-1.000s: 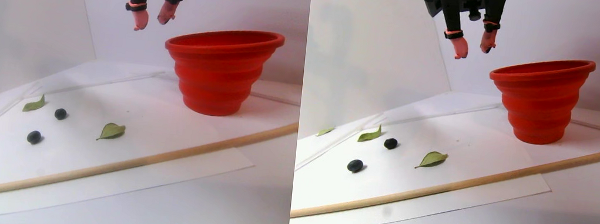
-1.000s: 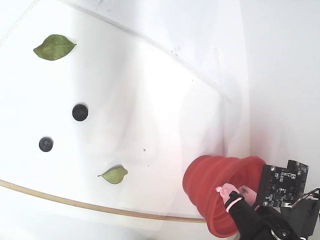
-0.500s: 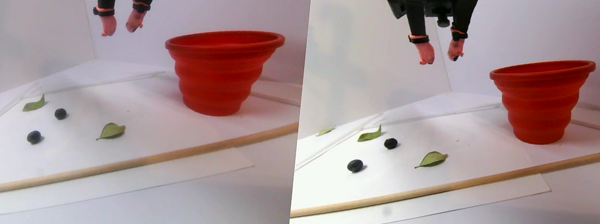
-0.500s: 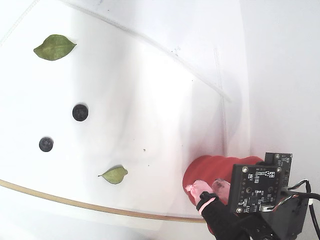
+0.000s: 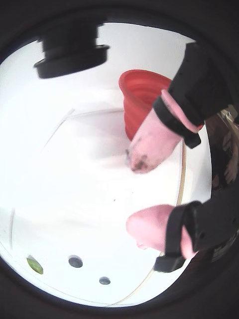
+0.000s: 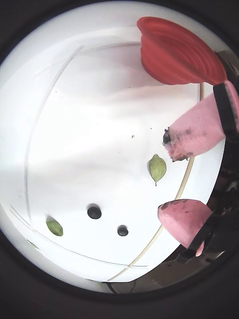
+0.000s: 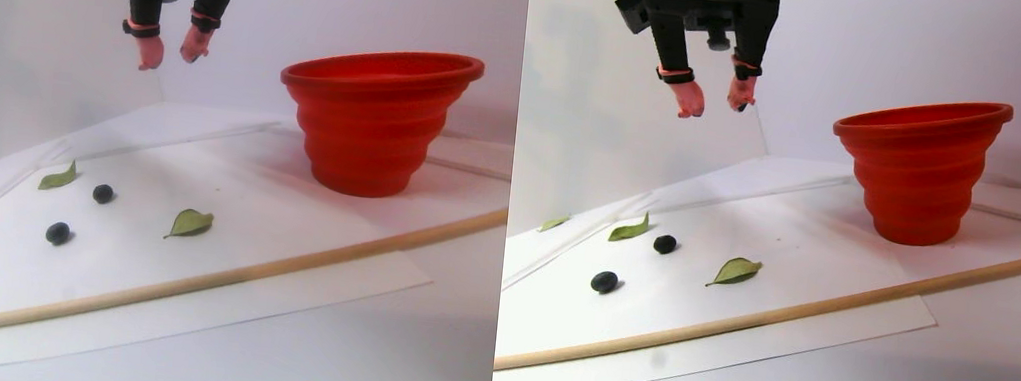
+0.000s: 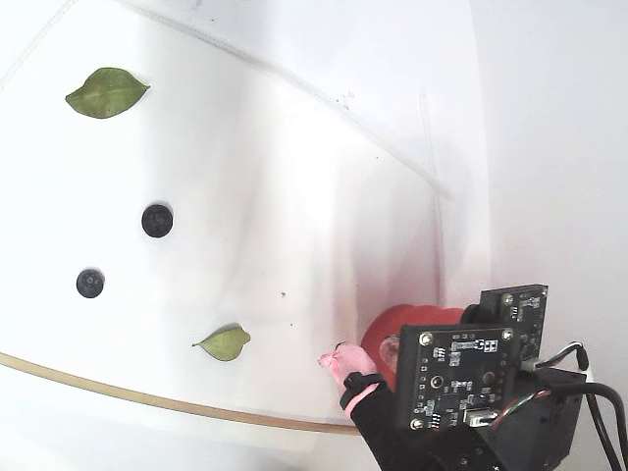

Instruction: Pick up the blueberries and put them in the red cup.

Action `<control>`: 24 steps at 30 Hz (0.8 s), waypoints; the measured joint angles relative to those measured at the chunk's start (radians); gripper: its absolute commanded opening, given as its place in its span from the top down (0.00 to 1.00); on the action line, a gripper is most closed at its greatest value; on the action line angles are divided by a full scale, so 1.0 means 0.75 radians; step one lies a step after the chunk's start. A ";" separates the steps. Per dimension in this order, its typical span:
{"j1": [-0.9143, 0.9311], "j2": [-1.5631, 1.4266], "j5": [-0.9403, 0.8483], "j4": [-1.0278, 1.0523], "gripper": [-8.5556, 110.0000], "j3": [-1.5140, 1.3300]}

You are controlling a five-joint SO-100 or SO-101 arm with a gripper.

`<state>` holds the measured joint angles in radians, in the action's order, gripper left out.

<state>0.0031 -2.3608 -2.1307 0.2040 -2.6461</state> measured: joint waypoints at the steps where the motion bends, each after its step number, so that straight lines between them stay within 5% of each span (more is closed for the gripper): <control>1: -0.006 0.014 0.000 -0.008 0.80 0.000; 24: -0.174 0.354 0.016 -0.286 0.80 0.004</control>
<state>-0.1273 -2.0954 -2.1184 -0.0107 -2.6430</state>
